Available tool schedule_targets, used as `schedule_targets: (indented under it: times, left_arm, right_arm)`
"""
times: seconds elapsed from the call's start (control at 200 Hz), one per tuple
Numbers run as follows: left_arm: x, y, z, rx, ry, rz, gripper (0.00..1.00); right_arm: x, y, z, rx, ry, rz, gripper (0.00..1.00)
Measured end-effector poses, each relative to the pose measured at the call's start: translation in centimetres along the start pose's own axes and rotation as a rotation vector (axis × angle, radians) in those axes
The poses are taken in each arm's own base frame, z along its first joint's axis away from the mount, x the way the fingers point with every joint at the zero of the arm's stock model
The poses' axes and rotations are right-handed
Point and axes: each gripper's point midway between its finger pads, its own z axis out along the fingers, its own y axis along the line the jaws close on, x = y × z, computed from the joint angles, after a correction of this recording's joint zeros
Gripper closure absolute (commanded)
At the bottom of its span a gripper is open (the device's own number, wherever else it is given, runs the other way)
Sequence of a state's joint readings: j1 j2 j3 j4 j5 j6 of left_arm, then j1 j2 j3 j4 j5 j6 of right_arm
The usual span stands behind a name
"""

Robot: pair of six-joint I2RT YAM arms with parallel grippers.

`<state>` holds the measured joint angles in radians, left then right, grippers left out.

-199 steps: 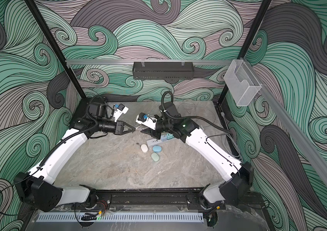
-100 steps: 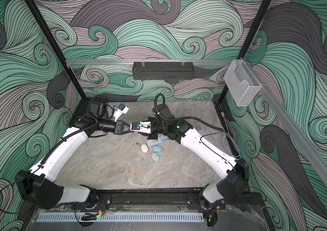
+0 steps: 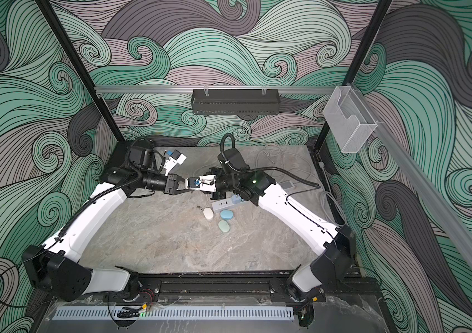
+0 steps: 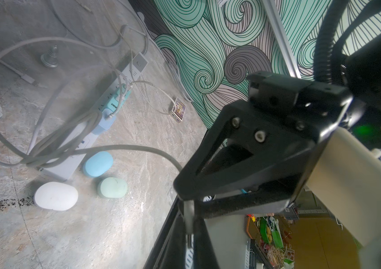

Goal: Charge the bluetooth headset
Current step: Adjust the charging cable.

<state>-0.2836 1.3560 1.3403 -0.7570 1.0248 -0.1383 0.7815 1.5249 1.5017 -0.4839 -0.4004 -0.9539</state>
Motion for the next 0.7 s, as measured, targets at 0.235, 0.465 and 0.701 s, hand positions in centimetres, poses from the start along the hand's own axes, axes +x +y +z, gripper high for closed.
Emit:
schedule_targets:
  times: [0.235,0.465,0.701]
  left_arm:
    - [-0.1,0.1,-0.1,-0.002,-0.002,-0.003,1.00]
    - [-0.2,0.1,-0.2,0.002,-0.006,-0.011,0.81]
    - [-2.2,0.2,-2.0,0.019,-0.091,-0.072,0.52]
  right_arm:
    - [0.1,0.2,0.2,-0.009,0.002,-0.011,0.89]
    - [0.1,0.2,0.2,-0.009,0.005,-0.006,0.94]
    - [1.4,1.3,0.5,-0.008,0.018,0.101,0.96]
